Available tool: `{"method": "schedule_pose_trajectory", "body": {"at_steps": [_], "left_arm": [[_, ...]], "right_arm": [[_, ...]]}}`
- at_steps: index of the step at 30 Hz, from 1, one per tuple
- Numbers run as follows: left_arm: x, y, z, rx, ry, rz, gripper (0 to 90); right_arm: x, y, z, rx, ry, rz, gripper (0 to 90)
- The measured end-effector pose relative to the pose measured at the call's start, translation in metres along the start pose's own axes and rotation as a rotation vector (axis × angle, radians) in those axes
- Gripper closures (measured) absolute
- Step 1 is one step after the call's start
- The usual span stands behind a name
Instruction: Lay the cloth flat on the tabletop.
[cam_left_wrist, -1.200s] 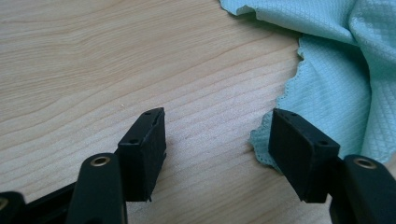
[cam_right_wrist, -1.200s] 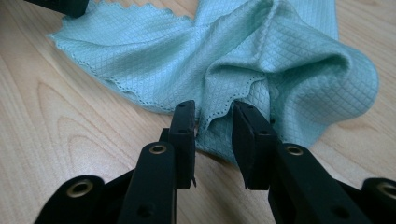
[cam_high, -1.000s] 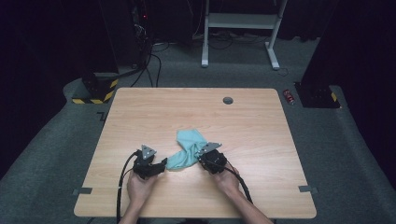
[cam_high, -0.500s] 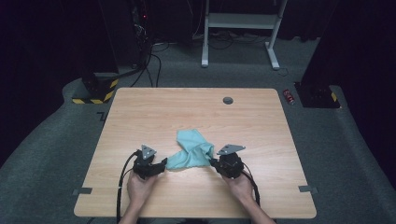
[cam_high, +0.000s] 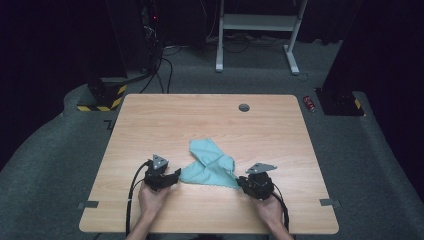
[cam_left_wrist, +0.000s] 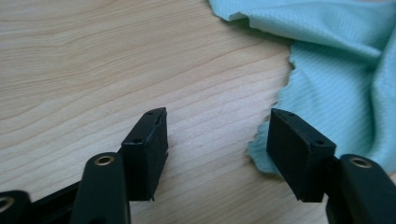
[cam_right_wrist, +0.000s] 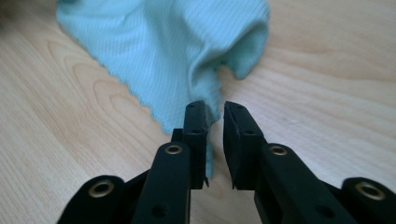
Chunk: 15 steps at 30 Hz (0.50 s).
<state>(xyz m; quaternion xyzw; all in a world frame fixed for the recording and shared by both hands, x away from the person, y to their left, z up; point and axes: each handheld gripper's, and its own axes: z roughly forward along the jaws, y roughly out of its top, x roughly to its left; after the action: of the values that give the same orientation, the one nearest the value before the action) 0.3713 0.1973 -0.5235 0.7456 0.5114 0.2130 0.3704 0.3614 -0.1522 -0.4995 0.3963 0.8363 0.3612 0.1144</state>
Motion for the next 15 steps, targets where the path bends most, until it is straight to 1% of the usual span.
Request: {"method": "schedule_pose_trajectory", "body": {"at_steps": [1, 2, 3, 4, 5, 6, 7, 8, 9, 10, 11, 12, 13, 14, 15], "left_arm": [[-0.003, 0.006, 0.000, -0.002, -0.017, 0.002, 41.0], [-0.003, 0.006, 0.000, -0.002, -0.017, 0.002, 41.1], [-0.006, 0.013, 0.001, -0.002, -0.037, 0.009, 41.5], [-0.006, 0.013, 0.001, -0.002, -0.037, 0.009, 42.2], [-0.008, 0.016, 0.002, 0.001, -0.046, 0.012, 42.2], [-0.011, 0.021, 0.005, 0.011, -0.050, 0.025, 42.7], [-0.016, 0.026, 0.011, 0.020, -0.055, 0.048, 44.1], [-0.016, 0.026, 0.011, 0.020, -0.055, 0.048, 44.7], [-0.020, 0.029, 0.016, 0.034, -0.058, 0.065, 44.7], [-0.022, 0.030, 0.019, 0.043, -0.057, 0.071, 45.3], [-0.026, 0.032, 0.026, 0.062, -0.060, 0.087, 48.1], [-0.026, 0.032, 0.026, 0.062, -0.060, 0.087, 51.4], [-0.028, 0.032, 0.031, 0.073, -0.073, 0.097, 56.9], [-0.028, 0.032, 0.031, 0.073, -0.073, 0.097, 61.8], [-0.030, 0.031, 0.033, 0.078, -0.068, 0.109, 61.8]], "right_arm": [[-0.003, 0.002, -0.005, -0.035, -0.004, 0.014, 78.8], [-0.003, 0.002, -0.005, -0.035, -0.004, 0.014, 78.8], [-0.005, 0.005, -0.007, -0.055, 0.002, 0.029, 77.2], [-0.005, 0.005, -0.007, -0.055, 0.002, 0.029, 77.2], [-0.005, 0.007, -0.007, -0.060, 0.007, 0.028, 75.8], [-0.005, 0.008, -0.006, -0.064, 0.011, 0.025, 73.7], [-0.001, 0.012, -0.002, -0.064, 0.024, 0.012, 70.6], [-0.001, 0.012, -0.002, -0.064, 0.024, 0.012, 70.6], [0.001, 0.012, -0.001, -0.061, 0.025, 0.005, 69.7], [0.004, 0.014, 0.002, -0.059, 0.024, -0.011, 69.3], [0.006, 0.015, 0.007, -0.053, 0.026, -0.017, 70.9], [0.006, 0.015, 0.007, -0.053, 0.026, -0.017, 70.9], [0.008, 0.016, 0.011, -0.043, 0.017, -0.032, 79.3], [0.008, 0.016, 0.011, -0.043, 0.017, -0.032, 79.3], [0.008, 0.016, 0.013, -0.037, 0.015, -0.037, 83.6]]}}
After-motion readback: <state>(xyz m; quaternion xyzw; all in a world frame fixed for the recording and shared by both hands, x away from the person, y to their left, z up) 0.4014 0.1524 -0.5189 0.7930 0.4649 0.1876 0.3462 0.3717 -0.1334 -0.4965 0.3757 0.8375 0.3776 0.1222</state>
